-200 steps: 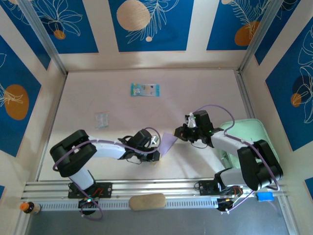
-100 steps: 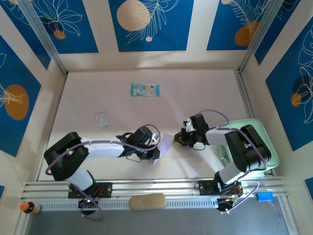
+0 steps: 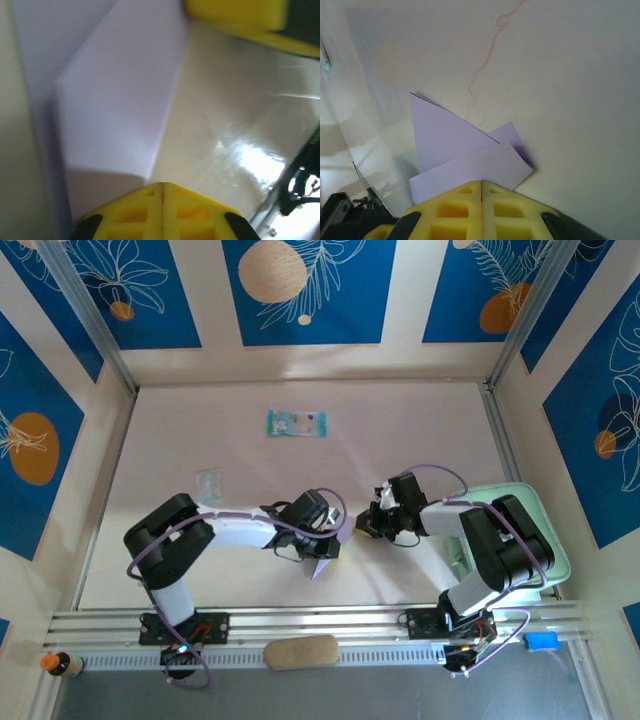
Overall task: Fold a paper plane with a square sheet of paper (pick it up from the middle)
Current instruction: Perform the fifth fold on the wing at the bottom-center of the table, then pick up the paper plane from the center of the table.
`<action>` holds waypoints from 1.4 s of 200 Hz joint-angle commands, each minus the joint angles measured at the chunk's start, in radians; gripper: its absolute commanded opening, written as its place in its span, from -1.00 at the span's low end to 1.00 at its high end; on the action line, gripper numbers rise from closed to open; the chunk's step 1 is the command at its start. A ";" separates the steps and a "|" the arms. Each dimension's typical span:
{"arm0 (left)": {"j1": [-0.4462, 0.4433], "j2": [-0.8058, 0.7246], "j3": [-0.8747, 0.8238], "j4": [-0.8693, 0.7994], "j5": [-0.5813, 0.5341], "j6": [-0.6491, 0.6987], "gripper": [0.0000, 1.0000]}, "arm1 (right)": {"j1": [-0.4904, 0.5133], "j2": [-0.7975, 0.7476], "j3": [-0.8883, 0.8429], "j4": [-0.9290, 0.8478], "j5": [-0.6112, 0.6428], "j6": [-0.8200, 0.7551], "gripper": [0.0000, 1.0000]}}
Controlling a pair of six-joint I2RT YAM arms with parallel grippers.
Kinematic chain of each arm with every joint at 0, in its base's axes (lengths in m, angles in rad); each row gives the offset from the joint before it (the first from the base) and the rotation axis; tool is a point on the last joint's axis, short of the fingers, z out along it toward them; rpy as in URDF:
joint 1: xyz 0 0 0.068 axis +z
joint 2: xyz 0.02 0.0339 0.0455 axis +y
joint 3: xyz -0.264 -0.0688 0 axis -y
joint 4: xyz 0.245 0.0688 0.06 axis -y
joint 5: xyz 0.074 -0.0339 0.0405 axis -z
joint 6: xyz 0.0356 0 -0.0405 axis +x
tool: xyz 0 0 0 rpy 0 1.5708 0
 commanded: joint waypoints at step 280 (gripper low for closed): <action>0.052 -0.397 -0.184 -0.117 -0.244 0.020 -0.86 | 0.052 -0.316 0.032 -0.180 0.050 -0.123 -0.95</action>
